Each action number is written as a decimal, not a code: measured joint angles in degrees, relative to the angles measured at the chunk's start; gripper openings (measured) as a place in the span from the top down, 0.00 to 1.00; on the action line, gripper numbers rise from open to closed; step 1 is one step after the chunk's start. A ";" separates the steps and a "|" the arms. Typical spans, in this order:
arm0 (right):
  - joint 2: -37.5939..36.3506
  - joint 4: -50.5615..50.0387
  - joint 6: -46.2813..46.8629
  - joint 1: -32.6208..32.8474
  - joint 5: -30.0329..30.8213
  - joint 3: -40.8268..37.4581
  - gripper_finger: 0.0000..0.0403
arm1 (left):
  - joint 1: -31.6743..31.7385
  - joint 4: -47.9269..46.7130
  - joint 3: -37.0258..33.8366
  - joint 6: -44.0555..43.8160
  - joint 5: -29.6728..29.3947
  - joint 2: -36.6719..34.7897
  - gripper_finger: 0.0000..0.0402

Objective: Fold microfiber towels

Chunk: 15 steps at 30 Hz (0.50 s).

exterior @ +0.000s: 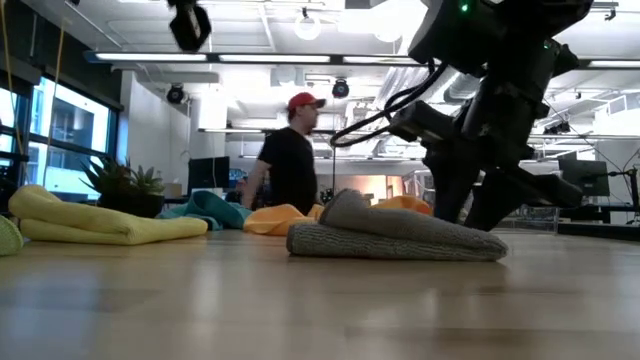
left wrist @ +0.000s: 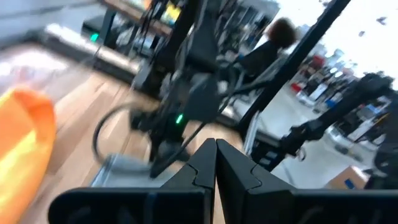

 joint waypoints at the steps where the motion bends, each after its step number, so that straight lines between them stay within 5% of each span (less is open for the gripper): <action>1: -0.39 -0.27 -0.79 0.12 0.10 -0.06 0.80 | 0.57 0.03 1.20 0.49 0.90 -0.57 1.00; 5: -3.19 0.31 -3.58 1.00 6.42 -0.23 0.98 | 2.73 0.16 6.05 2.79 3.39 -2.86 1.00; 15: -11.90 3.85 -7.59 0.70 12.60 -0.06 0.99 | 4.49 0.02 13.12 6.59 3.27 -7.23 1.00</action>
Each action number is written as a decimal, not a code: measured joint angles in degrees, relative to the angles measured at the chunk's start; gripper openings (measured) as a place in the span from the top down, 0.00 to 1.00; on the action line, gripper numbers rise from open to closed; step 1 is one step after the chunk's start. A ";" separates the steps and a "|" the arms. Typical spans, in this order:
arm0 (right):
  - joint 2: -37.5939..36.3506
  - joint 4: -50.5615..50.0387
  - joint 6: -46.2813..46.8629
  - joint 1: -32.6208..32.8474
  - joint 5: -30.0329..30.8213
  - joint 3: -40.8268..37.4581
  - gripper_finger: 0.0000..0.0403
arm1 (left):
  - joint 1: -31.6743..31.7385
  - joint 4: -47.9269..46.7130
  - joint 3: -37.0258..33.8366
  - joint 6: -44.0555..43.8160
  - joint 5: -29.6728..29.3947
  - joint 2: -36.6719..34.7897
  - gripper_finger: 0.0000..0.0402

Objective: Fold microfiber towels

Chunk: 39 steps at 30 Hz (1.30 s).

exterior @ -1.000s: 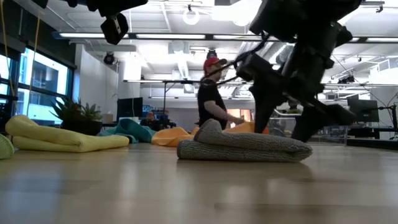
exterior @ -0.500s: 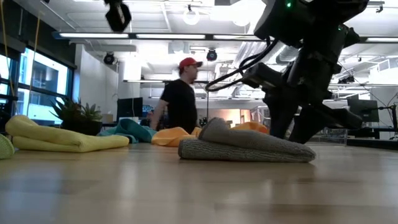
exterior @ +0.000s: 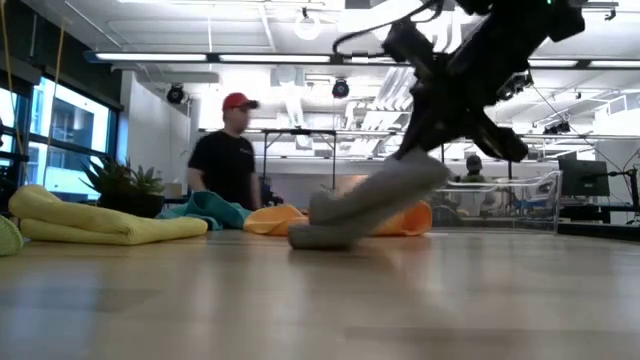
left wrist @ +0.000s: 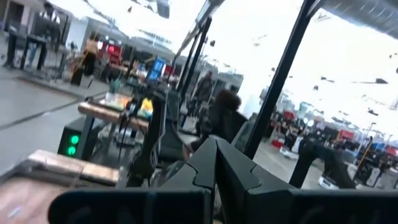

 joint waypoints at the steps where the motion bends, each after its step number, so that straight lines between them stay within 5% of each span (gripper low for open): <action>1: -0.51 0.69 0.02 0.04 -0.03 0.00 0.99 | 0.00 -0.05 0.51 -0.02 -0.03 -0.29 1.00; 6: -1.19 3.53 -1.12 -0.05 0.70 3.10 1.00 | -0.02 0.48 4.34 -0.06 -0.89 -1.02 1.00; 17: 7.71 3.71 -15.22 -2.82 1.66 23.79 1.00 | -0.06 3.10 8.23 -0.06 -1.41 -1.10 1.00; 39: 48.03 4.98 -32.27 -11.51 -8.48 75.85 1.00 | -0.09 15.87 8.22 -12.30 0.03 -3.75 1.00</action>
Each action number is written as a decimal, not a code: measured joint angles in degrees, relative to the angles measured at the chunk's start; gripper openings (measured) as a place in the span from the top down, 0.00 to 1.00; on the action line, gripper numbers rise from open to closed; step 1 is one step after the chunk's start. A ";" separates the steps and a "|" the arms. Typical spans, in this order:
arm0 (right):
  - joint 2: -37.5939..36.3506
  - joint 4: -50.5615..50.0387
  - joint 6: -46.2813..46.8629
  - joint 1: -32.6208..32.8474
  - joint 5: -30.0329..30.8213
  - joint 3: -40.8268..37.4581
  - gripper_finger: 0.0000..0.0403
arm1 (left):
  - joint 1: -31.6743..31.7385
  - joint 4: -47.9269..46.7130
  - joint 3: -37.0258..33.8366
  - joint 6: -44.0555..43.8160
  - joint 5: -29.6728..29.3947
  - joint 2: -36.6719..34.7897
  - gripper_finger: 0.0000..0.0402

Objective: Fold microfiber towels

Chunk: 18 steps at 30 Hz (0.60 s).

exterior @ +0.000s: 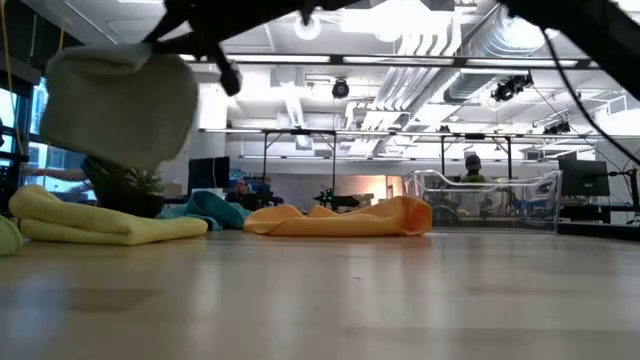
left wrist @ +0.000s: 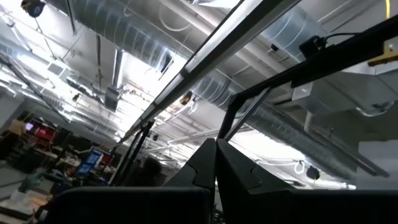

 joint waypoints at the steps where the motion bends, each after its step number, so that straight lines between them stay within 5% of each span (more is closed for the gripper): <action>1: 1.68 -0.19 -0.41 -0.26 -0.03 2.57 1.00 | 0.00 0.00 0.00 -0.79 0.00 0.00 1.00; 6: 8.35 -7.58 2.60 0.41 -0.22 9.33 1.00 | 0.00 0.00 0.00 -3.51 0.04 0.00 1.00; 18: 11.35 -15.23 17.23 2.68 -2.92 4.78 1.00 | 0.00 0.00 -0.02 -2.89 0.07 0.03 1.00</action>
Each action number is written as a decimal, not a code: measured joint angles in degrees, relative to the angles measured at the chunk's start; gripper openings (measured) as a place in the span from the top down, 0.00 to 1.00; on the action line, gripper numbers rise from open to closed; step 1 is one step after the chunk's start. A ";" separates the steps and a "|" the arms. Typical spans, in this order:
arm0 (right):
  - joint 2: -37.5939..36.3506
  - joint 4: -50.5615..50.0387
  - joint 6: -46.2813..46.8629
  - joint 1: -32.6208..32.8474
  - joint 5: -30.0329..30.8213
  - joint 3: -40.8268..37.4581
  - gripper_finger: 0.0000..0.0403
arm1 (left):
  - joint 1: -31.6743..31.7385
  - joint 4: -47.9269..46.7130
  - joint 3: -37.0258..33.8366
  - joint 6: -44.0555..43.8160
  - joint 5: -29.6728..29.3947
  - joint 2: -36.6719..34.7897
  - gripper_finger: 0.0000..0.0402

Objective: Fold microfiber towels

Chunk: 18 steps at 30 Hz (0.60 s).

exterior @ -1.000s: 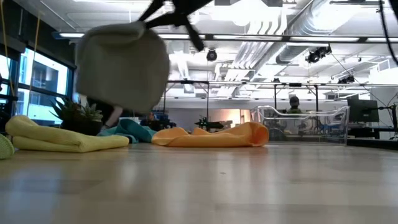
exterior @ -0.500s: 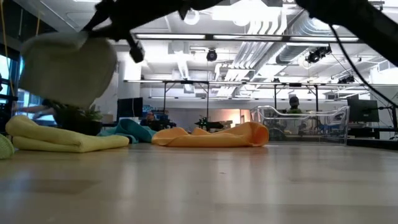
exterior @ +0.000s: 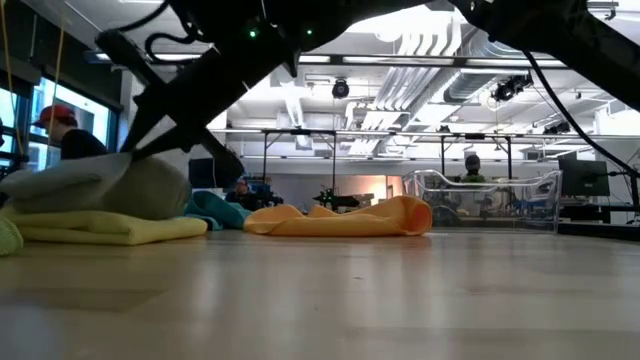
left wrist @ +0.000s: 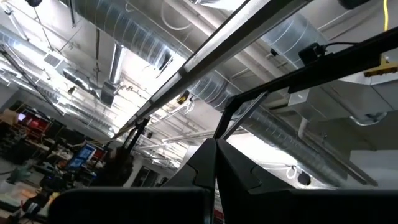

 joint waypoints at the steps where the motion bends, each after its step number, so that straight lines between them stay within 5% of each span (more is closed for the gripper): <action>1: -0.02 -0.92 0.59 -0.07 0.12 0.00 1.00 | 0.00 0.02 0.00 -0.01 0.00 -0.01 1.00; 8: -0.02 -7.53 -0.15 -1.41 -0.31 0.24 0.94 | 0.00 0.00 0.00 0.19 0.00 0.02 1.00; 14: -0.19 -12.83 -5.01 -1.55 -3.47 2.50 0.73 | 0.00 -0.02 0.00 0.21 0.02 0.02 1.00; 18: -0.83 -22.77 -13.09 -1.32 1.16 6.95 0.59 | 0.00 -0.26 0.00 0.21 0.02 0.02 1.00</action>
